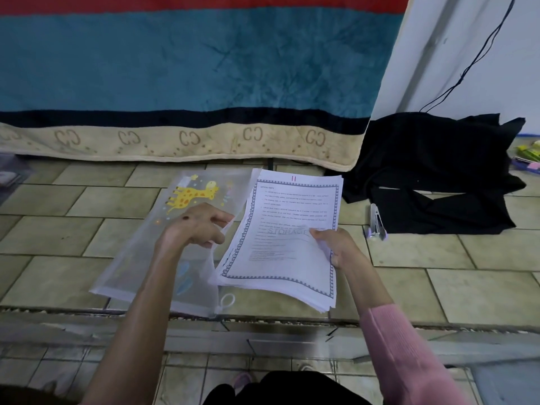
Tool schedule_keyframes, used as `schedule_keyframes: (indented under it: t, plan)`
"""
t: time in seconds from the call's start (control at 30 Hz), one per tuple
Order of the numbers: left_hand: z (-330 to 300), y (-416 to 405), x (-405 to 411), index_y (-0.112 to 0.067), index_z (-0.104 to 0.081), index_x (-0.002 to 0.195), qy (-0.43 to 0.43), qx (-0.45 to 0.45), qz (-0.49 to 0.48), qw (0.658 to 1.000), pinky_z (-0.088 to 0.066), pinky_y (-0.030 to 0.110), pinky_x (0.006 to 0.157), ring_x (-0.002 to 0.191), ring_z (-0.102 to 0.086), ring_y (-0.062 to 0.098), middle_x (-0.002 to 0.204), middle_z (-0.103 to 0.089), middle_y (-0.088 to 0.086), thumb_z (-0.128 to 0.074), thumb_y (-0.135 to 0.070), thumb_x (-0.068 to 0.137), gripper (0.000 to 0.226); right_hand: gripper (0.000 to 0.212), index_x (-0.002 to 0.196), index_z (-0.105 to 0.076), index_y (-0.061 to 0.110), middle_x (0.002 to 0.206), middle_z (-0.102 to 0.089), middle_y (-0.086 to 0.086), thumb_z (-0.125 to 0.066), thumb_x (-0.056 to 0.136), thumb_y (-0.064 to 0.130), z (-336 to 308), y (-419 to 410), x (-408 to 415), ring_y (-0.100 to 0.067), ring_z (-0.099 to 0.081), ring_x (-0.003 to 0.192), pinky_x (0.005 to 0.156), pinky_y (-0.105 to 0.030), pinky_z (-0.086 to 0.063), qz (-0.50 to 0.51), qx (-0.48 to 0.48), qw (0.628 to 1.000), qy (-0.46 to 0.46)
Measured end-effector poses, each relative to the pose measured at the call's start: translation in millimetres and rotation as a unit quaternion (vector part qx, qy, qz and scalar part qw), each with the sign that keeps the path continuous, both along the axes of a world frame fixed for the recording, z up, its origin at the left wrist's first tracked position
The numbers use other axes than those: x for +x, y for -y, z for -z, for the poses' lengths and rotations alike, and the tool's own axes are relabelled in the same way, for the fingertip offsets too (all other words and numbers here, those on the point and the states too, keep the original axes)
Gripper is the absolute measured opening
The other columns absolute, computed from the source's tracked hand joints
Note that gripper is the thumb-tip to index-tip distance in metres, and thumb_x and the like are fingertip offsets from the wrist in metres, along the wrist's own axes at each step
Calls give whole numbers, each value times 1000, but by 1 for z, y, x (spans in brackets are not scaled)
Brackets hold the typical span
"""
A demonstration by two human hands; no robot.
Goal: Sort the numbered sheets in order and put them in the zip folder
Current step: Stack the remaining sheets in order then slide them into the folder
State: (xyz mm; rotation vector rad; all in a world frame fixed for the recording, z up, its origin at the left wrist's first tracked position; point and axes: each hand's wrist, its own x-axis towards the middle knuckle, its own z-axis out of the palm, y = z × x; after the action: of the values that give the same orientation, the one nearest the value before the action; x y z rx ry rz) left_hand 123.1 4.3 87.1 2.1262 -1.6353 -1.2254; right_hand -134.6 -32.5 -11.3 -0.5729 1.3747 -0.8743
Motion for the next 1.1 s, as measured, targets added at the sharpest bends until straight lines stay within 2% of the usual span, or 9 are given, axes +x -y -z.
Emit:
schedule_keyframes:
  t: [0.13, 0.3, 0.37, 0.53, 0.67, 0.8, 0.9, 1.03, 1.1]
  plan:
    - [10, 3, -15, -15, -49, 135, 68, -1, -7, 998, -55, 27, 70, 94, -61, 19, 127, -56, 3, -67, 3, 77, 63, 38, 121, -55, -7, 121, -61, -16, -64, 85, -2, -11, -2, 10, -33, -61, 108, 93, -44, -49, -10, -22, 1000, -14]
    - [30, 1, -29, -12, -46, 135, 127, -26, 4, 992, -57, 33, 77, 78, -67, 26, 126, -54, 5, -66, -1, 76, 63, 32, 117, -59, 0, 111, -64, -13, -63, 86, 2, -22, 1, 11, -29, -63, 95, 78, -37, -51, -52, -42, 998, -13]
    - [34, 0, -32, -10, -45, 135, 134, -33, 5, 990, -56, 34, 79, 74, -64, 26, 128, -53, 6, -64, -1, 77, 62, 32, 118, -59, 0, 115, -65, -14, -64, 86, 3, -20, 2, 12, -30, -64, 97, 80, -40, -52, -72, -35, 997, -20]
    - [35, 2, -32, -5, -55, 122, 158, -57, 4, 986, -51, 34, 78, 97, -64, 31, 129, -52, 10, -59, -1, 74, 48, 28, 115, -61, 2, 118, -65, -15, -63, 87, 5, -9, -1, 5, -33, -64, 103, 88, -48, -52, -104, -25, 994, -29]
    - [37, 0, -52, -14, -61, 105, 127, -80, 22, 988, -55, 36, 83, 104, -61, 27, 123, -58, 8, -57, -4, 71, 36, 31, 114, -62, 0, 115, -66, -15, -67, 84, 7, -6, -3, 22, -32, -65, 100, 85, -45, -54, -123, -11, 992, -11]
    - [43, -6, -70, -16, -55, 126, 110, -80, 14, 991, -49, 33, 93, 113, -56, 23, 131, -53, 3, -56, -4, 78, 50, 26, 110, -63, 2, 113, -67, -15, -67, 85, 7, 0, -4, 36, -31, -66, 98, 83, -43, -55, -115, -18, 993, -29]
    - [40, -4, -77, -15, -63, 110, 96, -108, -6, 990, -51, 33, 88, 104, -59, 23, 122, -56, 2, -56, -6, 76, 36, 23, 108, -64, 2, 116, -66, -16, -66, 85, 5, 2, -1, 38, -28, -66, 92, 76, -39, -57, -113, -19, 993, -25]
    - [35, 1, -87, -13, -54, 127, 83, -85, -10, 993, -53, 34, 82, 107, -60, 27, 133, -52, 4, -56, -6, 80, 48, 27, 112, -62, 4, 114, -66, -15, -60, 91, 22, -1, 2, 39, -23, -67, 85, 69, -33, -59, -139, 9, 989, 41]
    - [35, -1, -89, -12, -48, 134, 17, -60, -31, 998, -55, 28, 66, 94, -64, 24, 134, -51, 2, -58, -7, 82, 53, 36, 116, -60, 3, 112, -67, -15, -52, 95, 30, 0, 3, 36, -25, -68, 88, 73, -36, -59, -125, 43, 989, 72]
